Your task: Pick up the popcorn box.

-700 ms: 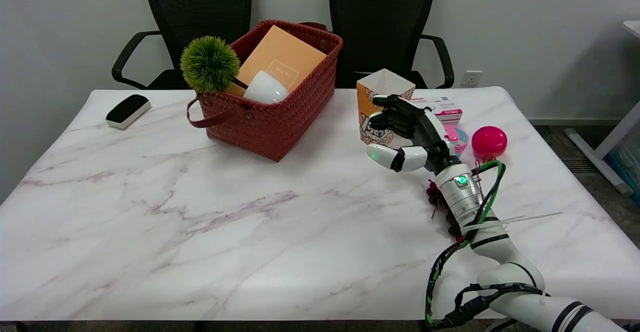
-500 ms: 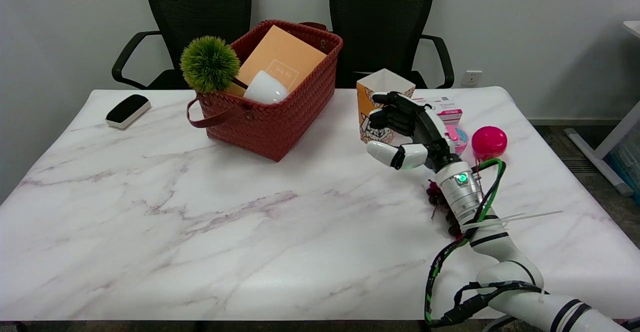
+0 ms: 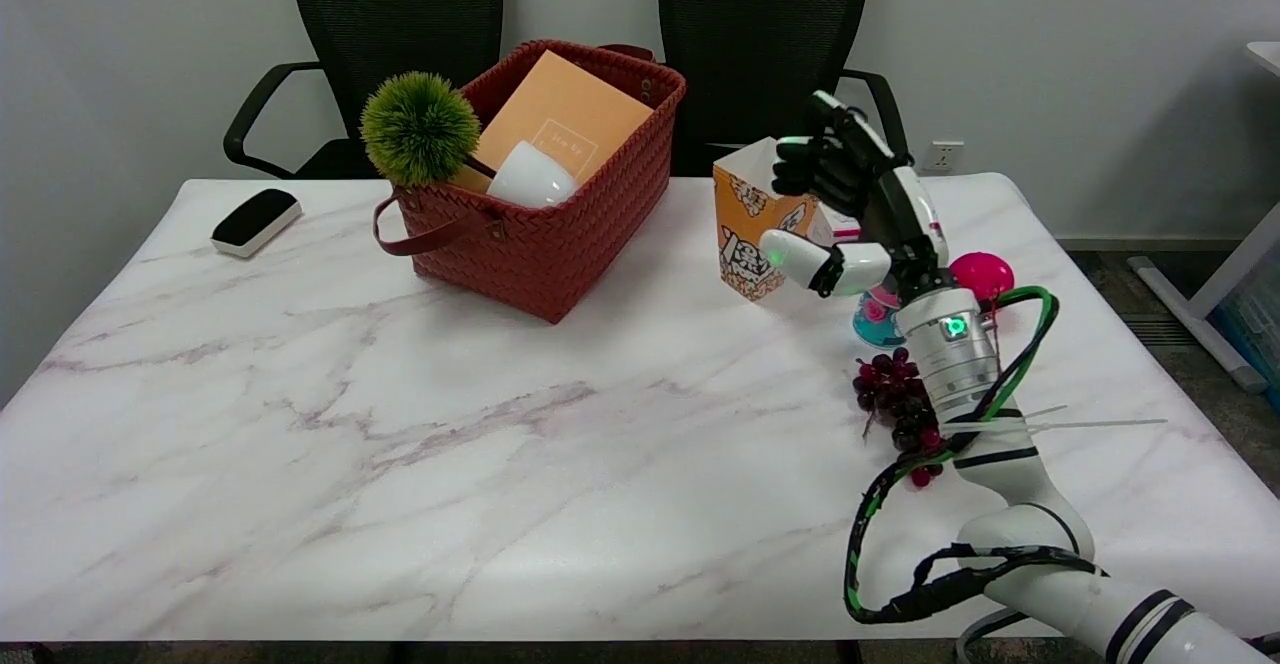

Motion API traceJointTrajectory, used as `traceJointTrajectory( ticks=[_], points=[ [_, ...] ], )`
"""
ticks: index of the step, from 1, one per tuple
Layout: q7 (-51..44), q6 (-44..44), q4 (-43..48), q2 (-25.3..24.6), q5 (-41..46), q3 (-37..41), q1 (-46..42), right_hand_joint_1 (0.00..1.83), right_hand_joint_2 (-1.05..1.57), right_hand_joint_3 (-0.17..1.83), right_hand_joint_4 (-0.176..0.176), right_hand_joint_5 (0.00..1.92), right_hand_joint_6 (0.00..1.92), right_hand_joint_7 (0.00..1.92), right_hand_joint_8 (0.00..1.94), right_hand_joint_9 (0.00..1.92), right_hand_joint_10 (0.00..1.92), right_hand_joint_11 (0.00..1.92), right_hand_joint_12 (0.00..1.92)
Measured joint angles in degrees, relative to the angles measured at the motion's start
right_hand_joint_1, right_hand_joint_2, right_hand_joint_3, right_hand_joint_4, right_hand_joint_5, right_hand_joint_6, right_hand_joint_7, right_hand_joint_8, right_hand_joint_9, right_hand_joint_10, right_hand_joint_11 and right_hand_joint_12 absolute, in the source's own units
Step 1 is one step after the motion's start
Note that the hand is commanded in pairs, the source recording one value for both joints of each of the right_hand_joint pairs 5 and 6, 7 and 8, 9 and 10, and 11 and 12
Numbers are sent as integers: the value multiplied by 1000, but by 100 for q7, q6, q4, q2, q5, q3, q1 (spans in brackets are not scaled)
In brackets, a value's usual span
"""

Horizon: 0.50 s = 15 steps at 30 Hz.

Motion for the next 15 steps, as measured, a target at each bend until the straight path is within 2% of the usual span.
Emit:
traceJointTrajectory(
  ticks=[4,13,15],
  points=[
    [-674,82,220,-15,258,-9,-27,1089,-85,896,0,175,175,538,538,569,569,597,597],
    [-2275,207,537,-67,1162,-241,117,1054,-238,674,0,88,88,485,485,499,499,527,527],
    [-2531,227,513,-77,1333,-306,209,1039,-320,602,0,74,74,465,465,438,438,460,460]
  ],
)
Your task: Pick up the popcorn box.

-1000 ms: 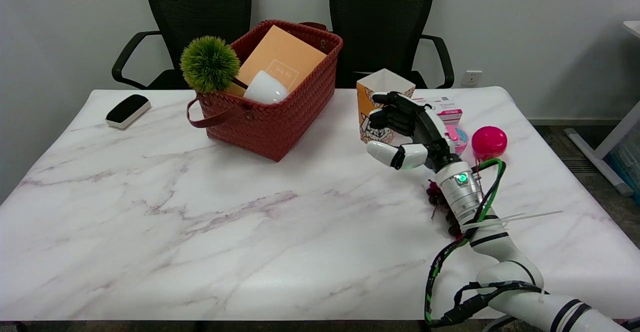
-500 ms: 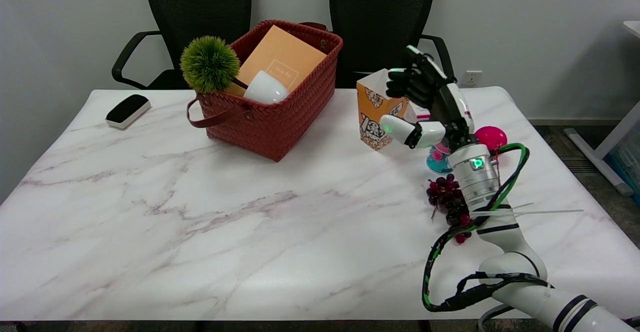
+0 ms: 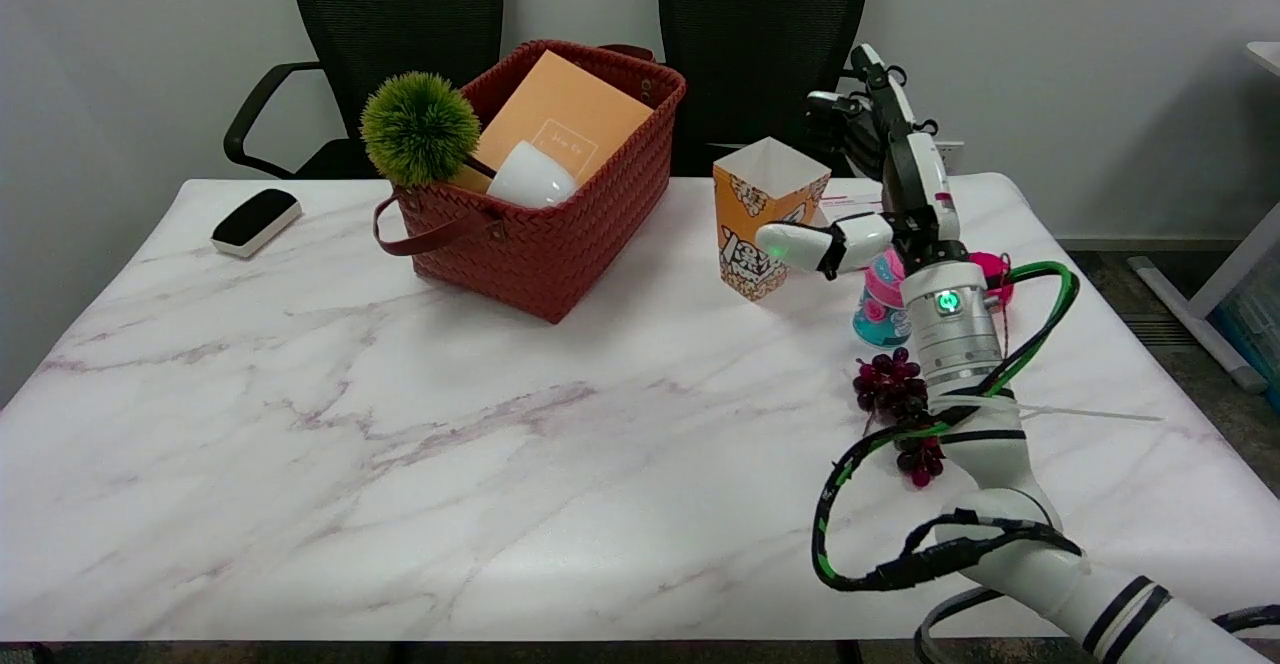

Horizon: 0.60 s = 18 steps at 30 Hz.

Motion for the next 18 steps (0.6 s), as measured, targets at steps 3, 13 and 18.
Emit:
traceJointTrajectory(
  ticks=[3,13,18],
  points=[
    [-315,15,-105,-7,224,-93,168,1021,-359,522,0,12,12,391,391,344,344,385,385],
    [-823,37,-746,13,711,-381,854,999,-389,450,0,0,0,0,0,122,122,176,176],
    [-834,38,-1123,24,849,-504,1193,990,-391,446,0,0,0,0,0,116,116,169,169]
  ],
)
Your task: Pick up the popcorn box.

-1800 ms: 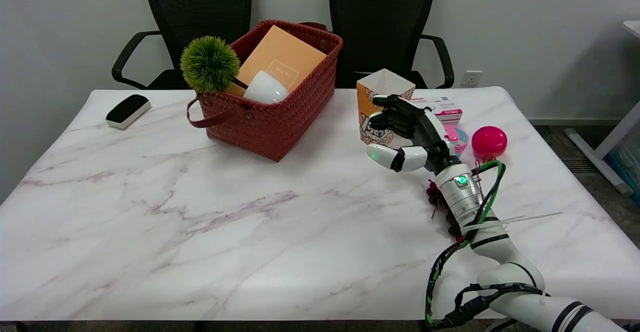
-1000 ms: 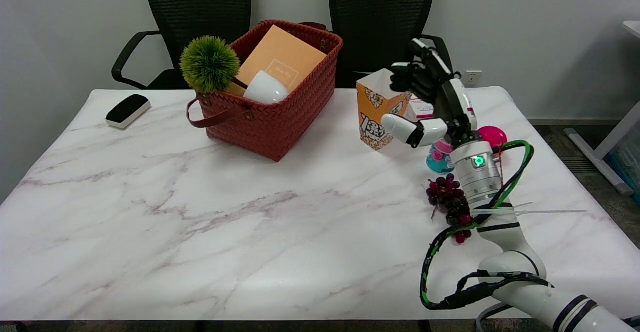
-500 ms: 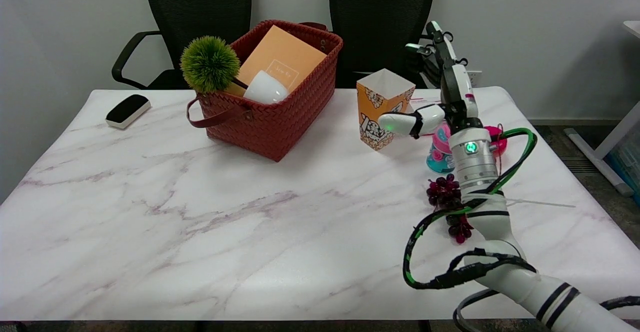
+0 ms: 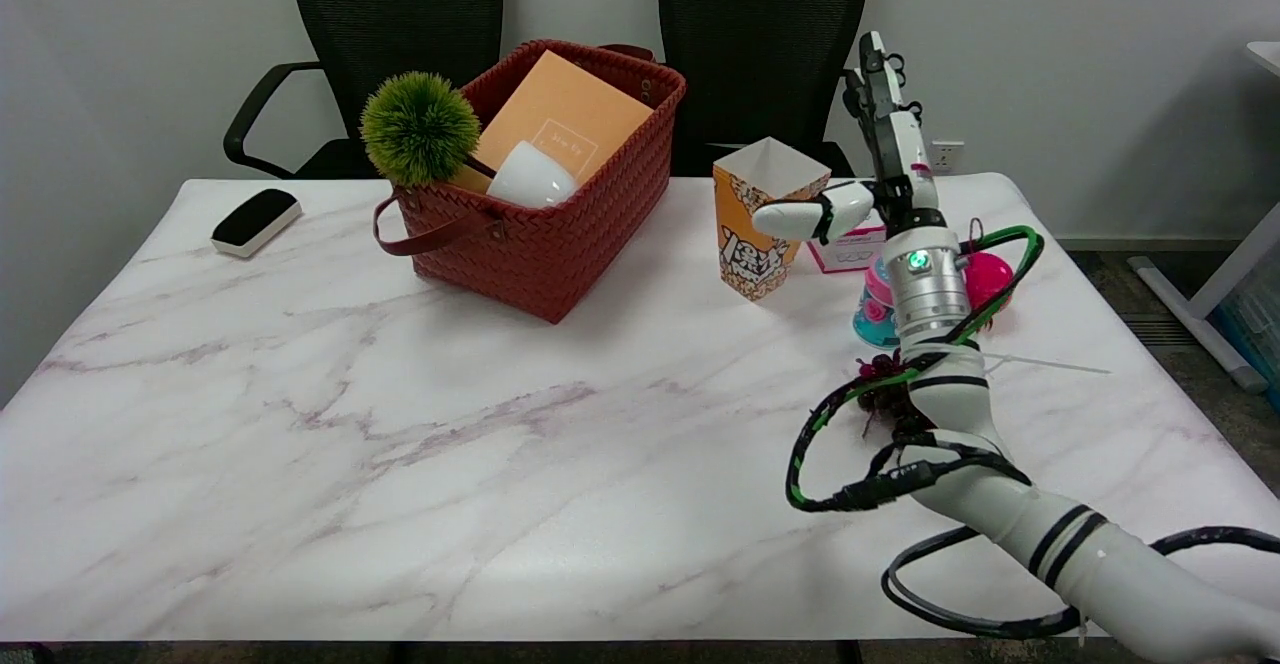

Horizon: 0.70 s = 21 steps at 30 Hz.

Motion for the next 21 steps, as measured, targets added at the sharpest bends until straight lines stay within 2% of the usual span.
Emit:
traceJointTrajectory(
  ticks=[9,12,21],
  points=[
    [103,18,-725,-58,267,-243,545,982,-389,442,0,0,0,44,44,263,263,187,187],
    [172,26,-1015,-126,341,-313,704,980,-380,428,0,0,0,62,62,279,279,200,200],
    [292,52,-1635,-296,503,-437,1030,969,-332,397,0,0,0,54,54,275,275,85,85]
  ],
)
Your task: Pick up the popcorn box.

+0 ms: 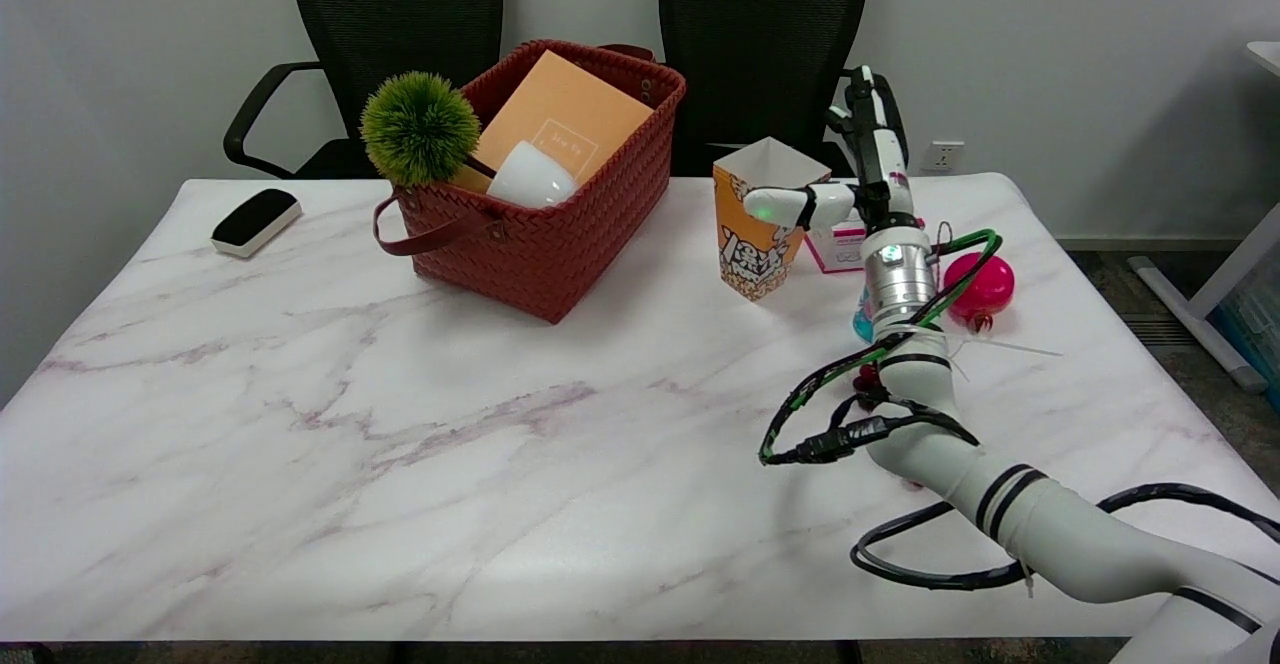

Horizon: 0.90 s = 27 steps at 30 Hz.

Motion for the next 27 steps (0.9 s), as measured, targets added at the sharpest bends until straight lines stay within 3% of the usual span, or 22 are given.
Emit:
traceJointTrajectory(
  ticks=[16,27],
  points=[
    [58,14,-729,-234,171,-92,317,965,-332,404,0,0,0,25,25,200,200,32,32],
    [98,-2,-940,-306,238,-169,360,972,-295,382,0,0,0,11,11,229,229,265,265]
  ],
)
